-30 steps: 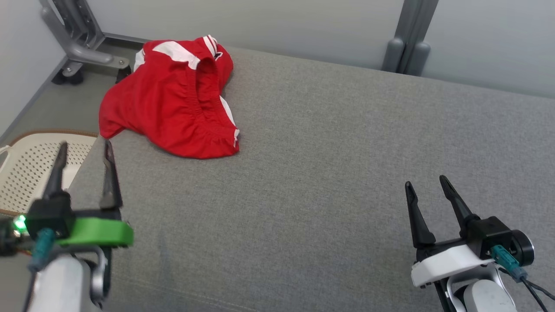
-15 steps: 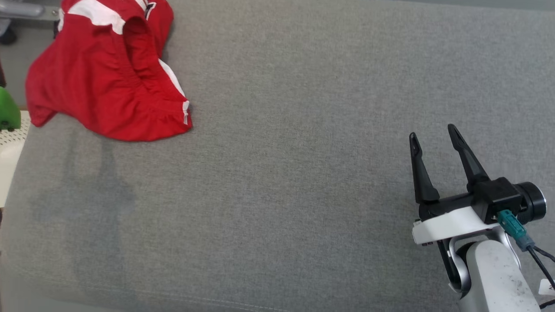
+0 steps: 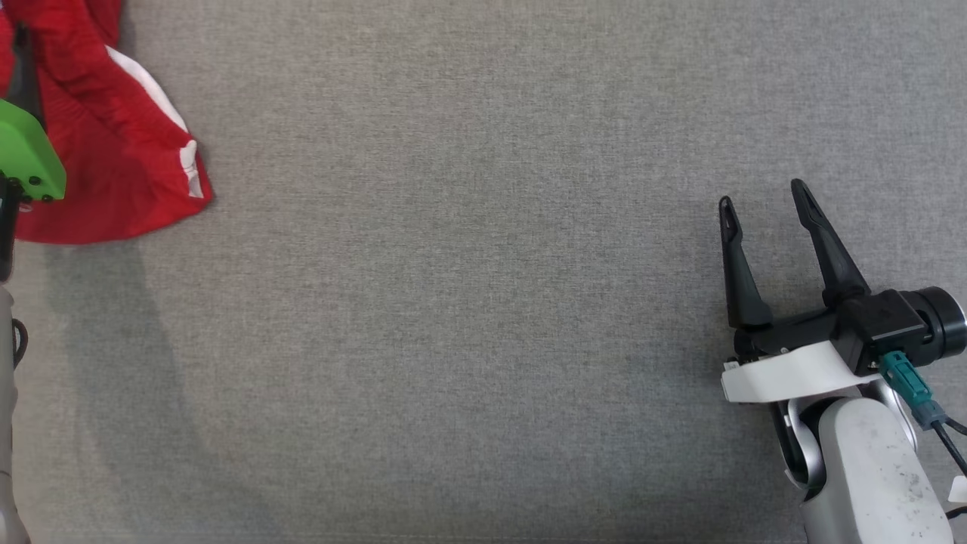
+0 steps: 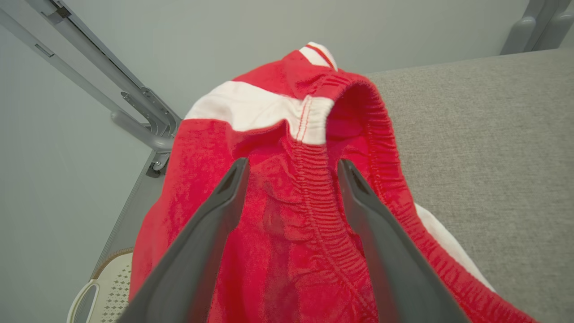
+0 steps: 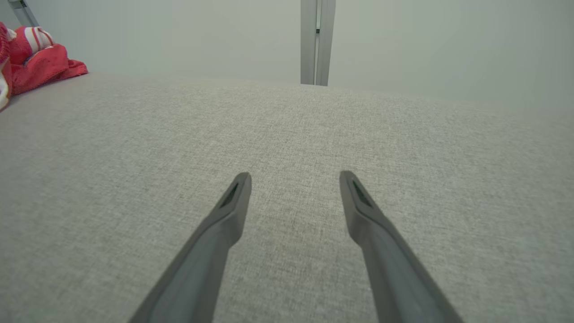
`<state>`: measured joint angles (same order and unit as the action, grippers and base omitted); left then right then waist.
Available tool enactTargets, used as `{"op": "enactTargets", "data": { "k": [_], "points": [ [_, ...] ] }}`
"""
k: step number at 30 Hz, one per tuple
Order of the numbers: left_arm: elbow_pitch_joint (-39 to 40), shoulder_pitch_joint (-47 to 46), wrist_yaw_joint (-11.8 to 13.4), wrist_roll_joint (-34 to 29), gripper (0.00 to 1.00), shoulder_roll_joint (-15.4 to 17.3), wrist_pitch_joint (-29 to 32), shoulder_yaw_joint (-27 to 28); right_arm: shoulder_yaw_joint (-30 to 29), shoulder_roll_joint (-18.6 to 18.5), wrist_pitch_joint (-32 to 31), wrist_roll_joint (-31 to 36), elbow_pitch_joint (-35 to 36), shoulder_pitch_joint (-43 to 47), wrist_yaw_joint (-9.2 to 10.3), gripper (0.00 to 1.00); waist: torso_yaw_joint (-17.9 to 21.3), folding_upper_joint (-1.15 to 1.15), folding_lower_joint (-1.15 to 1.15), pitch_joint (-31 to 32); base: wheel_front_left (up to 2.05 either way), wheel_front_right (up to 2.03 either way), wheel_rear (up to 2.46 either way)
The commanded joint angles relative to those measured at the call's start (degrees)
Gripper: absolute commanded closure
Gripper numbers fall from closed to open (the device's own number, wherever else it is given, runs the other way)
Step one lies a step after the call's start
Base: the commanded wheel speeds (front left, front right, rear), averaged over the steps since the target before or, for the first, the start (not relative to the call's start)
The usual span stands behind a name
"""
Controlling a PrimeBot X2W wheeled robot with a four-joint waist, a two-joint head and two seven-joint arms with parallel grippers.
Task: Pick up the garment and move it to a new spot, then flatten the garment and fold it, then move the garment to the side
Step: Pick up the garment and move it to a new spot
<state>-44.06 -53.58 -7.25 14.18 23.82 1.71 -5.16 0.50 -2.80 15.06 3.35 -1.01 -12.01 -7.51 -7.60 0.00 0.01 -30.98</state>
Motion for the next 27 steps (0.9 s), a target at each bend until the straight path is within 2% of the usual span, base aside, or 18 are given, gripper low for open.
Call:
{"op": "enactTargets", "data": {
  "k": [1, 7, 10, 11, 12, 13, 14, 15, 21, 27],
  "points": [
    [-0.92, -1.33, -0.08, 1.04, 0.00, 0.40, -0.38, 0.03, 0.01, -0.16, 0.18, 0.28, 0.46, -0.85, 0.04, 0.00, 2.60, 0.00, -0.01, -2.99, 0.00, 0.00, 0.00],
    [-4.39, -3.05, -0.19, 2.26, 0.00, 0.97, -1.99, -0.90, -0.27, -0.18, 0.17, 0.25, 0.46, -0.77, 0.04, 0.00, 3.18, 0.00, -0.01, -3.89, 0.00, 0.00, 0.00],
    [-6.13, -4.11, 1.29, 1.88, 0.00, 1.63, -3.43, -0.50, -0.36, -0.18, 0.16, 0.22, 0.26, -0.82, 0.04, 0.00, 3.39, 0.00, -0.01, -4.00, 0.00, 0.00, 0.00],
    [-6.74, -4.41, 1.67, 1.97, 0.11, 1.59, -3.95, -0.37, -0.40, -0.18, 0.10, 0.18, 0.15, -0.88, 0.05, 0.00, 3.45, 0.00, -0.01, -3.94, 0.00, 0.00, 0.00],
    [-7.27, -4.62, 1.95, 1.95, 0.48, 1.61, -4.31, -0.34, -0.44, -0.19, 0.08, 0.14, 0.05, -0.91, 0.05, 0.00, 3.48, 0.00, -0.01, -3.84, 0.00, 0.00, 0.00],
    [-7.83, -4.87, 2.24, 1.86, 0.64, 1.64, -4.78, -0.39, -0.44, -0.19, 0.08, 0.02, -0.04, -0.93, 0.05, 0.00, 3.49, 0.00, -0.01, -3.59, 0.00, 0.00, 0.00],
    [-8.17, -5.10, 2.34, 1.74, 0.95, 1.68, -5.06, -0.51, -0.40, -0.18, 0.08, -0.12, -0.08, -0.94, 0.05, 0.00, 3.47, 0.00, -0.01, -3.33, 0.00, 0.00, 0.00],
    [-8.62, -5.38, 2.44, 1.53, 1.00, 1.76, -5.47, -0.69, -0.35, -0.17, 0.08, -0.32, -0.19, -0.94, 0.05, 0.00, 3.44, 0.00, -0.01, -2.91, 0.00, 0.00, 0.00],
    [-10.48, -6.23, 3.91, 1.01, 1.00, 1.69, -7.35, -1.28, 0.32, -0.16, 0.10, -1.63, -1.41, -0.73, 0.05, 0.00, 3.21, 0.00, -0.01, 1.48, 0.00, 0.00, 0.00],
    [-10.48, -6.44, 2.74, 0.39, 1.00, 2.47, -8.29, -3.00, 0.71, -0.16, 0.11, -3.41, -3.19, 0.48, 0.05, 0.00, 3.62, 0.00, -0.01, 8.44, 0.00, 0.00, 0.00]
  ]
}}
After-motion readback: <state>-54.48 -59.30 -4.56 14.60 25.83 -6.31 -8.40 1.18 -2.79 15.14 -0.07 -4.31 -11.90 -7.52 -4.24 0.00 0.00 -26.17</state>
